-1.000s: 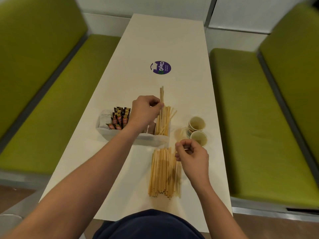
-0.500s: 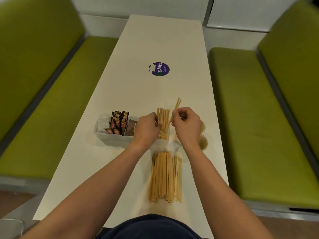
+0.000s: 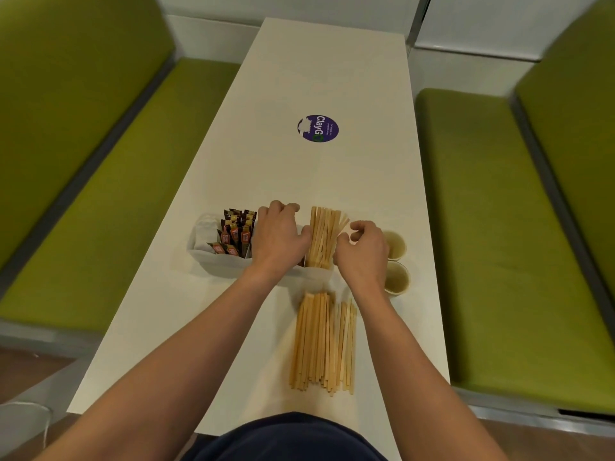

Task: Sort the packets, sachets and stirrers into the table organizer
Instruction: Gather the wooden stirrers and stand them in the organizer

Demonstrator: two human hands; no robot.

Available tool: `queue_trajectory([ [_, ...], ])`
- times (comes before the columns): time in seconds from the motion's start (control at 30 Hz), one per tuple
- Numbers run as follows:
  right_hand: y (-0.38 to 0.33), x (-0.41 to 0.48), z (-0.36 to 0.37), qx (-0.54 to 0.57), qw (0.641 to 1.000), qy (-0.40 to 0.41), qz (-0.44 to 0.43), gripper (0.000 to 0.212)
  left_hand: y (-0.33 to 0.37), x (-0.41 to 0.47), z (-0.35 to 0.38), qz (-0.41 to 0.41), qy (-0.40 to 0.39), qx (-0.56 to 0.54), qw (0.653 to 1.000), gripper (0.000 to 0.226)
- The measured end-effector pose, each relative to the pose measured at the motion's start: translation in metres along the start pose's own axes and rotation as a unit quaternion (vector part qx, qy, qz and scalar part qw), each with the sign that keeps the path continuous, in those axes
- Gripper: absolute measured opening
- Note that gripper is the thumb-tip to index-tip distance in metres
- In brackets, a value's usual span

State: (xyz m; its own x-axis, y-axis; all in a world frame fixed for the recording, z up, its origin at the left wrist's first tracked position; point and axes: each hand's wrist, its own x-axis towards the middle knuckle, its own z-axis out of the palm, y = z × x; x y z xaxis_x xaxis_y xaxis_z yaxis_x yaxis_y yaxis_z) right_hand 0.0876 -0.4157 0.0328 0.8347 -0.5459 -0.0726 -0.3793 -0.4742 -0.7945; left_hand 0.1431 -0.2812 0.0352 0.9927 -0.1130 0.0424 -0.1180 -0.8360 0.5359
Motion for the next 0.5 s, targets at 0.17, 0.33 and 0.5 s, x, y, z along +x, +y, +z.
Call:
queue_trajectory([
  [0.17, -0.008, 0.007, 0.000, -0.016, 0.994, -0.088, 0.068, 0.033, 0.006, 0.003, 0.004, -0.021, -0.057, -0.068, 0.996, 0.058],
  [0.33, -0.015, 0.022, 0.012, -0.074, 0.991, -0.109, 0.007, 0.042, 0.016, 0.004, 0.008, -0.023, -0.033, -0.068, 0.997, 0.038],
  [0.5, -0.007, 0.022, 0.015, -0.110, 0.987, -0.114, -0.015, 0.041, 0.010, 0.002, 0.009, 0.009, -0.027, -0.024, 0.999, 0.034],
])
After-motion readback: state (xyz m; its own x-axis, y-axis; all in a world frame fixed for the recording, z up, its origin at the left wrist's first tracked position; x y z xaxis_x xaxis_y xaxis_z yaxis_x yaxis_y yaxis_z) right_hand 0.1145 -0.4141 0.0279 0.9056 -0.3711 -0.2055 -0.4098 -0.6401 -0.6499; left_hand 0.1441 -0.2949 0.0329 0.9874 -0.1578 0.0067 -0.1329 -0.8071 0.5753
